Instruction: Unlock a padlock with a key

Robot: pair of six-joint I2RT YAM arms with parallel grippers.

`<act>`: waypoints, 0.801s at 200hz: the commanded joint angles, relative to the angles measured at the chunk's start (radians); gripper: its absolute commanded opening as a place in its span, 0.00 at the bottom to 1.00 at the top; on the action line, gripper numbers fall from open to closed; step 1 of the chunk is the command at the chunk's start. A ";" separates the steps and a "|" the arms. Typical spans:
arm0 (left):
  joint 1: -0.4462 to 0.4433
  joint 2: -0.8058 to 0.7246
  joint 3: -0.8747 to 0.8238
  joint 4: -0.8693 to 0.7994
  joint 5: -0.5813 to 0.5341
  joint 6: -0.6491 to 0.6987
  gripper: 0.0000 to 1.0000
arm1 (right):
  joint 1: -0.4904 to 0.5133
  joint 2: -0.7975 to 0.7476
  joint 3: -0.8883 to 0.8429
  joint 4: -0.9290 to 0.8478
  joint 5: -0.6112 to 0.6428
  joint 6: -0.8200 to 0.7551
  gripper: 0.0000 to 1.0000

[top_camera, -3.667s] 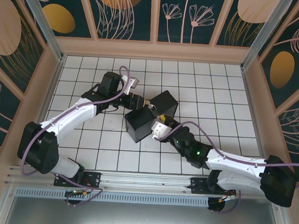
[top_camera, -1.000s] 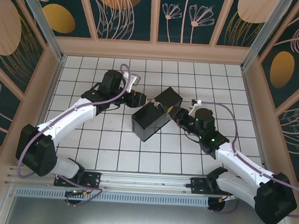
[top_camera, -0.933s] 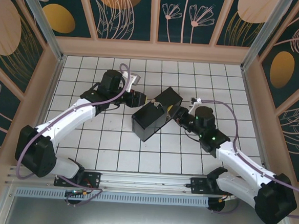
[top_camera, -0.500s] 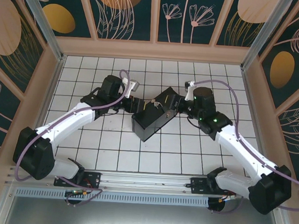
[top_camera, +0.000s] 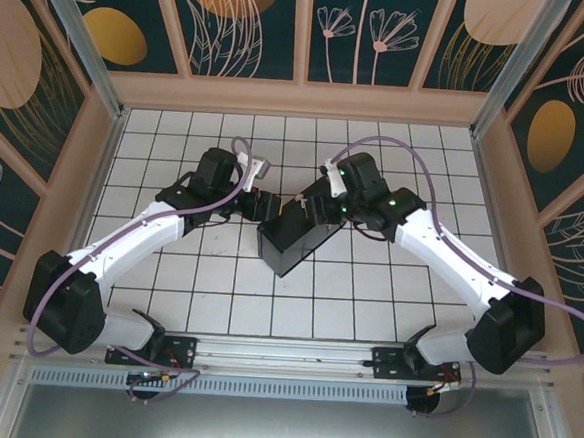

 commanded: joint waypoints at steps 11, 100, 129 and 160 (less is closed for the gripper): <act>-0.004 -0.029 -0.004 -0.019 0.010 0.017 0.51 | 0.033 0.044 0.052 -0.118 0.126 -0.058 0.54; -0.004 -0.033 0.008 -0.016 0.012 0.025 0.50 | 0.068 0.037 0.083 -0.208 0.155 -0.041 0.41; -0.005 -0.032 -0.008 0.003 0.049 0.003 0.50 | 0.078 0.055 0.094 -0.196 0.162 -0.006 0.30; -0.009 -0.047 -0.038 0.032 0.101 -0.025 0.50 | 0.085 0.086 0.141 -0.217 0.178 0.064 0.18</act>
